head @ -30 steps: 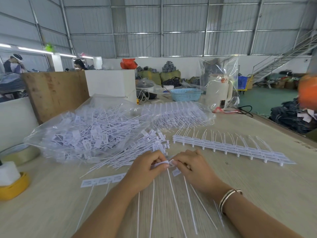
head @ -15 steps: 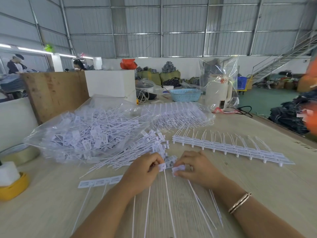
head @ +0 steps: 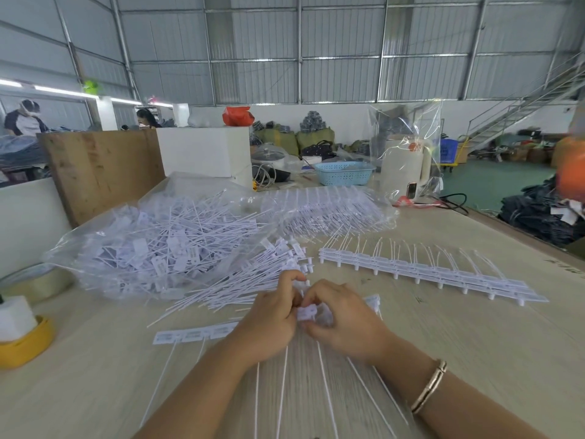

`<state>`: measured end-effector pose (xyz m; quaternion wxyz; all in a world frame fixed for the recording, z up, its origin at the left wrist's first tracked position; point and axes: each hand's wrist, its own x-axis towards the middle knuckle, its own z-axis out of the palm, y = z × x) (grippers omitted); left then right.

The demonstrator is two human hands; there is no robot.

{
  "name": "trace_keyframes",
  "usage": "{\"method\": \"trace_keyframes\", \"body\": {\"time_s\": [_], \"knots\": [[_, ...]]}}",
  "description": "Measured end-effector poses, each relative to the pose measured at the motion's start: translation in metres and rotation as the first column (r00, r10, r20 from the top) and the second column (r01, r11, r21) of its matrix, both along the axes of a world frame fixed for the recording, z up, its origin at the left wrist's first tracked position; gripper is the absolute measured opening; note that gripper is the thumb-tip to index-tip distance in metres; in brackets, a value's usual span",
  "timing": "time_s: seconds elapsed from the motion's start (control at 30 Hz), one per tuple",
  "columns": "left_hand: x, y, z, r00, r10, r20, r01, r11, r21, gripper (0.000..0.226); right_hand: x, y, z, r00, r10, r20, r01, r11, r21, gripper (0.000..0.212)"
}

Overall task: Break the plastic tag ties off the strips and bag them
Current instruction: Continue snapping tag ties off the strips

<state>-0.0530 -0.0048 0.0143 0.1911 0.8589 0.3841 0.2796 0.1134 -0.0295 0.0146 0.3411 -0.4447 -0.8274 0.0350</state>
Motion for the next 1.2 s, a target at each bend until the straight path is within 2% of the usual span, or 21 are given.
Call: {"method": "trace_keyframes", "body": {"time_s": [0.1,0.23,0.3,0.4,0.53,0.67,0.9,1.03,1.2], "knots": [[0.001,0.000,0.001,1.000,0.025,0.016,-0.025,1.000,-0.006,0.043,0.005,0.002,-0.001,0.999,-0.007,0.033,0.008,1.000,-0.024,0.019],[-0.005,0.002,0.002,0.985,0.147,-0.090,-0.132,0.980,0.149,0.002,0.016,0.007,-0.002,0.997,-0.081,0.019,0.081,0.997,0.013,0.022],[-0.006,0.003,0.001,0.976,0.180,-0.125,-0.163,0.978,0.131,0.016,0.018,0.008,-0.002,0.994,-0.098,0.045,0.096,0.995,0.036,0.024],[-0.007,0.006,-0.002,0.982,0.161,-0.097,-0.159,0.987,0.024,0.023,0.016,0.009,-0.004,0.980,-0.132,0.149,0.123,0.990,0.073,0.024],[-0.009,0.005,-0.004,0.994,0.109,-0.021,-0.110,0.992,-0.060,0.015,0.014,0.009,-0.002,0.951,-0.195,0.240,0.174,0.979,0.108,0.023],[-0.010,0.004,-0.002,0.995,0.066,0.071,-0.057,0.991,-0.119,0.005,0.018,0.005,0.003,0.956,-0.206,0.209,0.181,0.975,0.131,0.023],[-0.009,0.004,-0.001,0.993,0.040,0.110,-0.033,0.998,-0.062,0.009,0.014,0.001,0.005,0.951,-0.185,0.247,0.157,0.979,0.130,0.036],[-0.008,0.003,-0.001,0.994,0.040,0.101,-0.037,0.999,-0.036,0.013,0.014,0.002,0.004,0.937,-0.192,0.291,0.164,0.979,0.117,0.054],[-0.009,0.002,0.001,0.994,0.046,0.096,-0.042,0.998,-0.041,0.015,0.013,0.003,0.003,0.938,-0.183,0.296,0.157,0.982,0.108,0.054]]}}
